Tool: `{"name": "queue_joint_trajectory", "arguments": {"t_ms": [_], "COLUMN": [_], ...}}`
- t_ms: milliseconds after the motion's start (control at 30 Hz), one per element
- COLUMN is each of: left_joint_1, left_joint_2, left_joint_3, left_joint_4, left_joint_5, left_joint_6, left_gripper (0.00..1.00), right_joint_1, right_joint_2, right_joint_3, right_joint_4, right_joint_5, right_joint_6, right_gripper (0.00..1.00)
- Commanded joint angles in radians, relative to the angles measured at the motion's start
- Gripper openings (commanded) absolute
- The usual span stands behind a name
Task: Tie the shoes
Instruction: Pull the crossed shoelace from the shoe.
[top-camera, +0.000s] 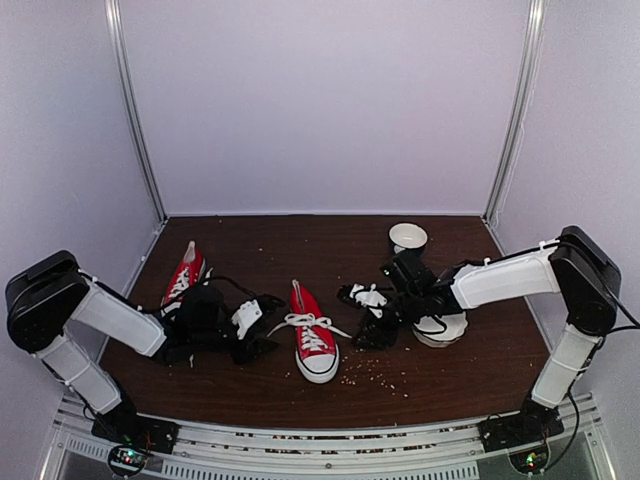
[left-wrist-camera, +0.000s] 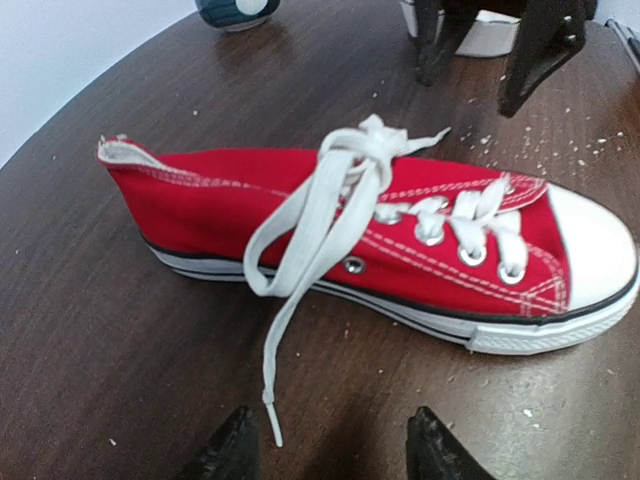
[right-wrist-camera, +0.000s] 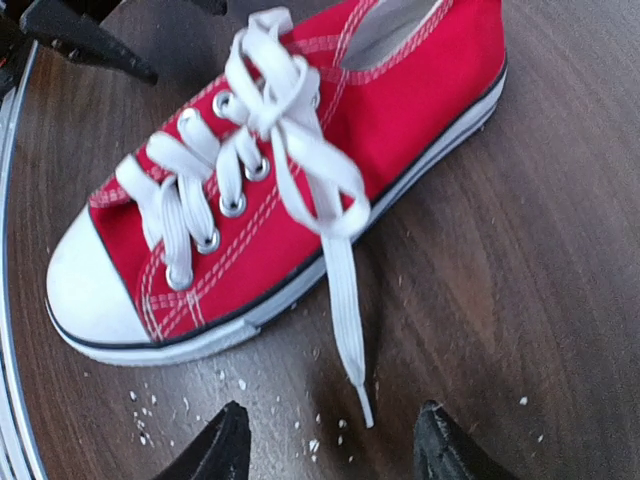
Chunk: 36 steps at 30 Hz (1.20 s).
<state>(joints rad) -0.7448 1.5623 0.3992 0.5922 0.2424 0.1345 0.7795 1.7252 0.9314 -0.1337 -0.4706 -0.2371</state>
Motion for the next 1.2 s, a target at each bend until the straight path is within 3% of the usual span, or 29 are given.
{"name": "queue_joint_trajectory", "arguments": {"t_ms": [0, 133, 300, 467, 800, 1000, 1167], "left_joint_1": [0.02, 0.054, 0.156, 0.188, 0.187, 0.157, 0.143], "left_joint_2": [-0.085, -0.076, 0.046, 0.11, 0.175, 0.196, 0.205], "left_joint_3": [-0.01, 0.032, 0.127, 0.192, 0.25, 0.263, 0.272], "left_joint_4": [0.041, 0.038, 0.024, 0.006, -0.092, -0.105, -0.087], "left_joint_5": [0.105, 0.159, 0.28, 0.355, 0.327, 0.311, 0.294], "left_joint_6": [0.054, 0.04, -0.023, -0.031, 0.046, 0.101, 0.109], "left_gripper": [0.54, 0.54, 0.39, 0.37, 0.38, 0.46, 0.47], "right_joint_1": [0.004, 0.007, 0.01, 0.018, 0.024, 0.032, 0.038], "right_joint_2": [0.054, 0.119, 0.185, 0.245, 0.242, 0.213, 0.187], "right_joint_3": [0.089, 0.166, 0.237, 0.301, 0.301, 0.285, 0.276], "right_joint_4": [0.053, 0.077, 0.067, 0.001, -0.021, -0.02, -0.012], "right_joint_5": [-0.043, -0.106, -0.149, -0.14, -0.1, -0.08, -0.067], "right_joint_6": [-0.063, -0.103, -0.143, -0.168, -0.155, -0.145, -0.139], "right_gripper": [0.56, 0.66, 0.67, 0.64, 0.27, 0.22, 0.16]}}
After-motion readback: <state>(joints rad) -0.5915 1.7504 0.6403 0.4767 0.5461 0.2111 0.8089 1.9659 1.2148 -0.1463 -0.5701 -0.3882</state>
